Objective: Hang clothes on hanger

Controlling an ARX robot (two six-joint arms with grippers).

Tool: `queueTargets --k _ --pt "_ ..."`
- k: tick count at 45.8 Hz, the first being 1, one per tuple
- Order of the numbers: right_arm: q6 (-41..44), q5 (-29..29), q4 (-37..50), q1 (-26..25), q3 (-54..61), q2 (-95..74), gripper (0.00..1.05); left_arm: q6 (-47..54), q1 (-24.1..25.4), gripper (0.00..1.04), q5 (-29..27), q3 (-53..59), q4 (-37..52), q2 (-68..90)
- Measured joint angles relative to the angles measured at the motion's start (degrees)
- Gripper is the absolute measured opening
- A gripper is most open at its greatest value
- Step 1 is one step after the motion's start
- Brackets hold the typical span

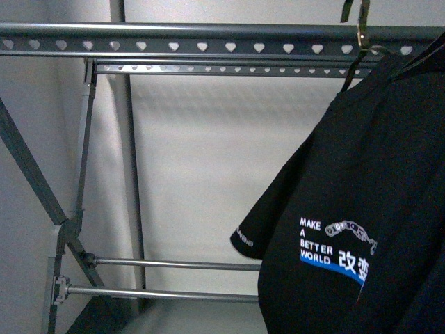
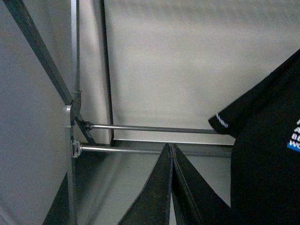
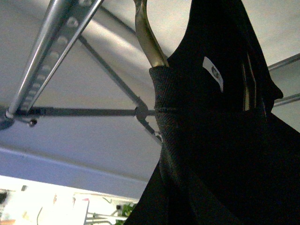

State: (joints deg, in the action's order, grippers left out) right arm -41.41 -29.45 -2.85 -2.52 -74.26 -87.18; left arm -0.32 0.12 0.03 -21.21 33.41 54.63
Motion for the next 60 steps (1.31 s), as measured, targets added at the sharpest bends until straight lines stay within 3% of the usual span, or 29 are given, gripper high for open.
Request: queueTargets --k 13,37,49,58,60 --pt "-6.3 3.7 0.2 -2.3 -8.6 -8.6 0.04 0.0 0.0 0.04 0.0 8.9 0.9 -7.5" --pt "-9.3 1.8 0.7 -3.6 -11.0 -8.0 0.03 0.0 0.0 0.04 -0.1 17.4 -5.4 -22.6" --pt "-8.8 7.3 -4.7 -3.0 -18.6 -13.8 0.03 0.0 0.0 0.04 0.0 19.3 -9.4 -28.5" --pt "-5.7 11.6 -2.3 0.3 -14.7 -14.8 0.03 0.2 0.0 0.04 -0.1 20.2 -11.5 -32.9" --pt "-4.4 12.9 -0.7 1.0 -13.0 -14.4 0.07 0.2 0.0 0.04 -0.1 20.2 -12.5 -34.0"
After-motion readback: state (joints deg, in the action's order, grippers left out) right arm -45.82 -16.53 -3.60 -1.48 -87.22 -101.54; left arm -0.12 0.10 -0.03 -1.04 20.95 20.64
